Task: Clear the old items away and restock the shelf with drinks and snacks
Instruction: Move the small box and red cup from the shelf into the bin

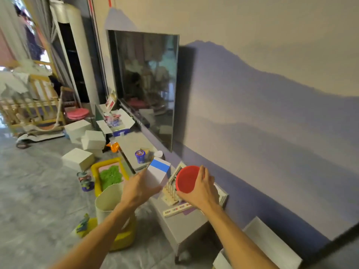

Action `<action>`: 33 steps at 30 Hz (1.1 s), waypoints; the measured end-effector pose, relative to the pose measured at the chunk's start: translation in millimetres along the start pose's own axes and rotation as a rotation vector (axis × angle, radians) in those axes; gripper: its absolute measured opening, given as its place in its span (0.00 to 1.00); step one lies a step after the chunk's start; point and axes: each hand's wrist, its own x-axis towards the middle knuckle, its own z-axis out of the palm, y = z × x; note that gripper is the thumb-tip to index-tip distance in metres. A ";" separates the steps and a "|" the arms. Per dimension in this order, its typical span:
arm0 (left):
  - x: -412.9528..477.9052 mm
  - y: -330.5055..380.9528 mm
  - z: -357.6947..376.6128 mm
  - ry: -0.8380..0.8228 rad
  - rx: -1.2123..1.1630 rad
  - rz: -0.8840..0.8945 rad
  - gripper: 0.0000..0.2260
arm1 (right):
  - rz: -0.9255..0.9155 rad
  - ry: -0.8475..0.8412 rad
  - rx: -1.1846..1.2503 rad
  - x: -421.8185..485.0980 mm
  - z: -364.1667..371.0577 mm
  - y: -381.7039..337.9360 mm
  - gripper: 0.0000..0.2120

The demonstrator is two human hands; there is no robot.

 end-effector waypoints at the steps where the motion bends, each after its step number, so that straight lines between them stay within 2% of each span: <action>1: 0.9 -6.0 -16.1 0.018 -0.009 -0.024 0.37 | -0.024 -0.016 0.004 9.1 11.3 -18.2 0.70; 8: 35.2 -76.8 -69.3 0.156 0.027 -0.161 0.27 | -0.179 -0.111 0.002 70.6 82.0 -121.8 0.70; 12: 78.5 -146.6 -67.2 0.153 0.038 -0.284 0.37 | -0.245 -0.182 0.013 111.2 128.6 -162.5 0.69; 14: 95.9 -159.1 -75.6 0.131 0.046 -0.301 0.40 | -0.266 -0.222 0.024 134.6 153.3 -181.7 0.68; 16: 119.3 -172.6 -80.7 0.119 0.047 -0.325 0.38 | -0.274 -0.275 0.030 161.7 179.8 -198.3 0.68; 21: 198.1 -222.0 -72.2 0.137 0.042 -0.416 0.37 | -0.274 -0.371 0.028 236.3 242.0 -231.2 0.68; 27: 276.8 -263.6 -56.5 0.062 0.032 -0.502 0.27 | -0.258 -0.454 0.003 311.2 306.5 -253.6 0.68; 33: 323.2 -321.6 -20.5 -0.019 0.006 -0.573 0.28 | -0.198 -0.495 -0.015 342.2 369.1 -257.3 0.72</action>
